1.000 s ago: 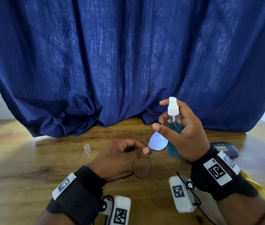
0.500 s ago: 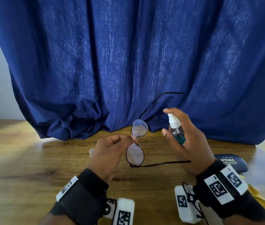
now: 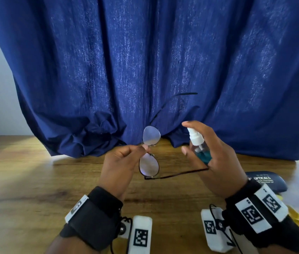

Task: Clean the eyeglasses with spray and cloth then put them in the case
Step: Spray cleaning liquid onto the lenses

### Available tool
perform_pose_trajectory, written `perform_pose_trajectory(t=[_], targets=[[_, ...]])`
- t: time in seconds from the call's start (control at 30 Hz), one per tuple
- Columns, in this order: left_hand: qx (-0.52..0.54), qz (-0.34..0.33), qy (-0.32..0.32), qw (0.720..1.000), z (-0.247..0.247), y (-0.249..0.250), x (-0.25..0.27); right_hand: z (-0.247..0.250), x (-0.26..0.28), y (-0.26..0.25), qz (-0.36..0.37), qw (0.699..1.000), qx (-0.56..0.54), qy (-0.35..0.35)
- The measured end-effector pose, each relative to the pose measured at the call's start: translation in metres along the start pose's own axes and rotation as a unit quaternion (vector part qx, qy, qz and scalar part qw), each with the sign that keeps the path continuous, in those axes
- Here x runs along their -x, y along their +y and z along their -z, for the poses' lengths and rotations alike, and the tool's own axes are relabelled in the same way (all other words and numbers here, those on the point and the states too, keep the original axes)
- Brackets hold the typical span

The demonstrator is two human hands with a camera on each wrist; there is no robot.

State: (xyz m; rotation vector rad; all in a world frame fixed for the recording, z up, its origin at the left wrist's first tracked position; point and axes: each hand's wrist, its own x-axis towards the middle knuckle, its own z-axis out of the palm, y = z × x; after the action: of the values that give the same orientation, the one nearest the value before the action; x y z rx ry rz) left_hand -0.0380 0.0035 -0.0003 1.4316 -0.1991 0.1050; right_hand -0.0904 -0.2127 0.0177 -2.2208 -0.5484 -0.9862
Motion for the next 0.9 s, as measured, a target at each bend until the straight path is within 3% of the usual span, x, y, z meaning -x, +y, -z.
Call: perform_pose_trajectory(t=[0.13, 0.37, 0.63, 0.77, 0.9], targets=[[0.031, -0.007, 0.035, 0.999, 0.009, 0.003, -0.007, -0.003, 0.000, -0.003, 0.029, 0.999, -0.005, -0.044], [0.004, -0.004, 0.027, 1.000, 0.007, 0.001, -0.006, -0.004, 0.003, -0.002, 0.009, 0.995, -0.018, -0.099], [-0.050, 0.037, -0.001, 0.998, 0.007, -0.003, -0.006, 0.001, 0.001, -0.001, -0.040, 0.998, -0.023, 0.051], [-0.132, 0.066, -0.022, 0.989, 0.008, -0.010, -0.003, 0.005, 0.000, 0.002, -0.092, 0.983, -0.019, 0.159], [-0.227, 0.094, -0.038, 0.969, 0.005, -0.020, 0.000, 0.008, 0.000, 0.011, -0.148, 0.964, -0.037, 0.219]])
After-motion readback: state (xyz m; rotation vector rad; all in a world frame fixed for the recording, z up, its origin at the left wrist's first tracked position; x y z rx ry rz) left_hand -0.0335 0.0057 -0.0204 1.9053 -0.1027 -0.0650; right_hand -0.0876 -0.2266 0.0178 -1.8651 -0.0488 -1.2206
